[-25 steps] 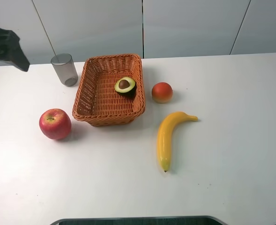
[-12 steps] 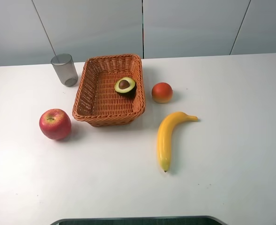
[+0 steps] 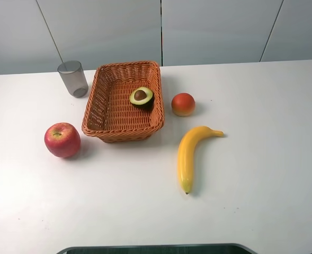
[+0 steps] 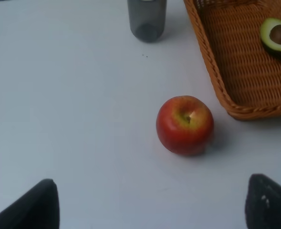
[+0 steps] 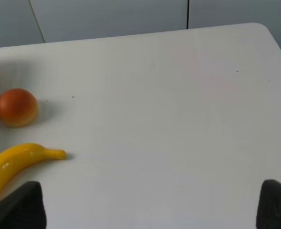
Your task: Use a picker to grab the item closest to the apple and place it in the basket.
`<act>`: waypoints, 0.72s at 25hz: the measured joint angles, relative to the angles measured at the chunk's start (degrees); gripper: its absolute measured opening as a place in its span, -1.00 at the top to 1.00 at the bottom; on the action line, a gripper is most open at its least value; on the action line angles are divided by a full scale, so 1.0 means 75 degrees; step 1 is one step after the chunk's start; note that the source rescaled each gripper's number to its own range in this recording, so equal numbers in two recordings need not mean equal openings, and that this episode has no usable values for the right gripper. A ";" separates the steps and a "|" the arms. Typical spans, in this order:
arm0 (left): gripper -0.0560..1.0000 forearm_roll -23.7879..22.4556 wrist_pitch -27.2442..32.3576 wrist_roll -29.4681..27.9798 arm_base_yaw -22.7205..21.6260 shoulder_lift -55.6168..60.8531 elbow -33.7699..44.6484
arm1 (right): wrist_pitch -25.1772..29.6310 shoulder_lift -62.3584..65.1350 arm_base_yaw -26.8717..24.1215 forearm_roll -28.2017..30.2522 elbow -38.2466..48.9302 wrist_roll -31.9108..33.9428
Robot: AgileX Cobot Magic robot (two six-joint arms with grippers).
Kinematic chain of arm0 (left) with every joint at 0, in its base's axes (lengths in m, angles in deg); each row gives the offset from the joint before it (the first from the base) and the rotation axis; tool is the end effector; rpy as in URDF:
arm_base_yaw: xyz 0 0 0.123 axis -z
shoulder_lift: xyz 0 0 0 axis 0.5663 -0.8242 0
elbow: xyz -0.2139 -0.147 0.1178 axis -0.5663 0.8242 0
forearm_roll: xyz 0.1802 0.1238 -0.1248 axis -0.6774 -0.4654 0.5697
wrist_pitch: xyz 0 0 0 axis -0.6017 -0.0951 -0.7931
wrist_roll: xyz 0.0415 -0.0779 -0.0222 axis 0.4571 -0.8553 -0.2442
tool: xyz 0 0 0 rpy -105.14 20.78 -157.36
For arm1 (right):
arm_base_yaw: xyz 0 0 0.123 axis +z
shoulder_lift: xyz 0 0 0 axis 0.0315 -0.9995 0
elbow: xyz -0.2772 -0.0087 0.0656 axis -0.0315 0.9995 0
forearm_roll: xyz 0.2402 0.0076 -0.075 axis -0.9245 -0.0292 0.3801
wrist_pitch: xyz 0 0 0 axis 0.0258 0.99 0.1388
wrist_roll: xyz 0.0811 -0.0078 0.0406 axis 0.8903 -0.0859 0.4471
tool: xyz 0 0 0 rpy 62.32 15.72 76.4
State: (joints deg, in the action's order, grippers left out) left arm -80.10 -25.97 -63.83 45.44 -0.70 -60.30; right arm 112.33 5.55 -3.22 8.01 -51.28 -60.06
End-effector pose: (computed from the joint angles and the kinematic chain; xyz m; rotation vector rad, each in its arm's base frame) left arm 0.0342 0.0009 0.3158 0.0752 2.1987 -0.0633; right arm -0.0081 0.0012 0.2782 0.0855 2.0653 0.0341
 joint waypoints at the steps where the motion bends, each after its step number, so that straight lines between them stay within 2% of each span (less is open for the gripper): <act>1: -1.00 -0.0019 0.0005 0.0000 0.0000 0.0164 0.0055 | 0.0000 0.0000 0.0000 0.0000 0.0000 0.0000; 12: -1.00 -0.0192 0.0387 0.0015 0.0000 0.2132 0.0874 | 0.0000 0.0000 0.0000 0.0000 0.0000 0.0000; 18: -1.00 -0.0507 0.0309 0.0015 0.0000 0.2298 0.0950 | 0.0000 0.0000 0.0000 0.0000 0.0000 0.0000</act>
State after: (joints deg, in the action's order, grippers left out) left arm -83.90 -23.66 -63.72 45.44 16.54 -53.18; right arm 112.33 5.55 -3.22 8.01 -51.28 -60.06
